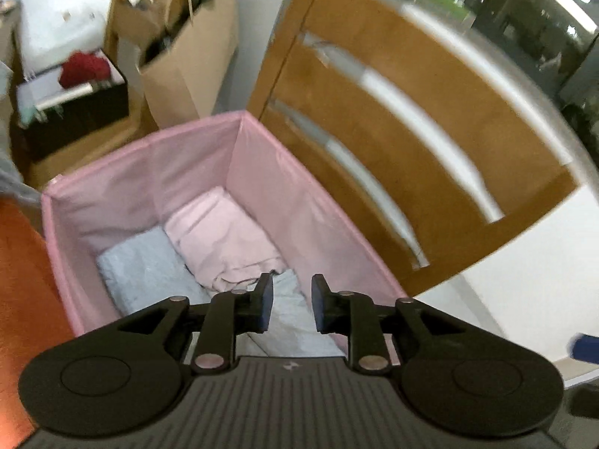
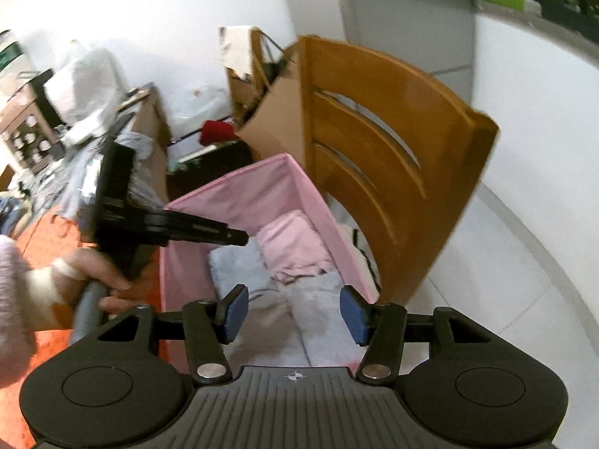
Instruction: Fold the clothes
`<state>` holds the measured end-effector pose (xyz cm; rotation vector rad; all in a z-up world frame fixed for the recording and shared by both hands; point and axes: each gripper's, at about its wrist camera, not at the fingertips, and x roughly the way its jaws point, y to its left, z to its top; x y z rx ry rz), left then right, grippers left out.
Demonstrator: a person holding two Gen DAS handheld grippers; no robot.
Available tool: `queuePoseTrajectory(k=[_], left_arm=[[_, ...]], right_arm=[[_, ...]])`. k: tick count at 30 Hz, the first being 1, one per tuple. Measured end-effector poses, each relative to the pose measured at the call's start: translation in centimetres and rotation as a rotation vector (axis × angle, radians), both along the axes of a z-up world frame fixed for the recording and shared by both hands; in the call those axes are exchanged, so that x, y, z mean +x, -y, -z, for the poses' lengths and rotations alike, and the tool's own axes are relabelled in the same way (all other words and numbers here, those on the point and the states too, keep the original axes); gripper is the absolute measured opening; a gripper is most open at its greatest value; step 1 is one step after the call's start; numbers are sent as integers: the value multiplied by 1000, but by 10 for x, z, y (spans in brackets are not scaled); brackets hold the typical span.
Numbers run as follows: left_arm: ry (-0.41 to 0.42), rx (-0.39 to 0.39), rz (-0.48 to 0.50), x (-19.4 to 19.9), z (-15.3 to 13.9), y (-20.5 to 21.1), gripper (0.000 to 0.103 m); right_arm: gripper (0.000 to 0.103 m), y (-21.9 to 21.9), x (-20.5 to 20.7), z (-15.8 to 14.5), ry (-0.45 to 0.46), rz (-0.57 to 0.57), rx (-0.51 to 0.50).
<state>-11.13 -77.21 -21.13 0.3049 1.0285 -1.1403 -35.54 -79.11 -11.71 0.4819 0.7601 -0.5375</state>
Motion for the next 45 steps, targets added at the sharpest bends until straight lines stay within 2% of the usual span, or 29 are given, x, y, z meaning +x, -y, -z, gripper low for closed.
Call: queuePoseTrajectory(k=[5, 8, 10, 13, 16, 17, 19, 20, 22, 23, 25, 29, 33, 37, 39, 45], left_arm=[[7, -51, -29, -9, -73, -54, 39], [33, -71, -43, -15, -112, -88, 51], [52, -85, -63, -16, -133, -112, 65], [83, -106, -107, -19, -165, -153, 80], [136, -111, -127, -22, -192, -193, 85], [158, -111, -134, -23, -200, -206, 86], [202, -114, -143, -25, -216, -233, 88], [217, -122, -150, -26, -222, -246, 88], [240, -132, -176, -26, -233, -272, 90], [247, -136, -192, -24, -238, -286, 91], [256, -152, -226, -22, -248, -315, 101], [290, -183, -298, -21, -264, -371, 102], [360, -177, -374, -21, -274, -418, 103], [420, -91, -467, -20, -267, -455, 103], [417, -56, -497, -18, -260, -472, 103], [394, 9, -676, -21, -246, -518, 103]], right_arm=[[59, -21, 11, -30, 9, -41, -38], [65, -37, 16, -47, 25, -55, -37], [66, -49, 20, -58, 33, -69, -42], [69, -71, 29, -75, 41, -108, -62], [72, -96, 40, -93, 56, -156, -80], [74, -105, 44, -98, 64, -173, -80], [92, -123, 52, -109, 82, -207, -90], [93, -133, 56, -114, 88, -224, -106], [95, -151, 65, -123, 93, -257, -138], [102, -160, 70, -126, 90, -269, -151], [103, -179, 78, -133, 101, -299, -164], [103, -216, 95, -143, 110, -357, -180], [103, -250, 109, -147, 117, -408, -202], [103, -283, 121, -145, 124, -448, -247], [103, -299, 128, -142, 122, -479, -272], [103, -335, 154, -133, 128, -655, -277]])
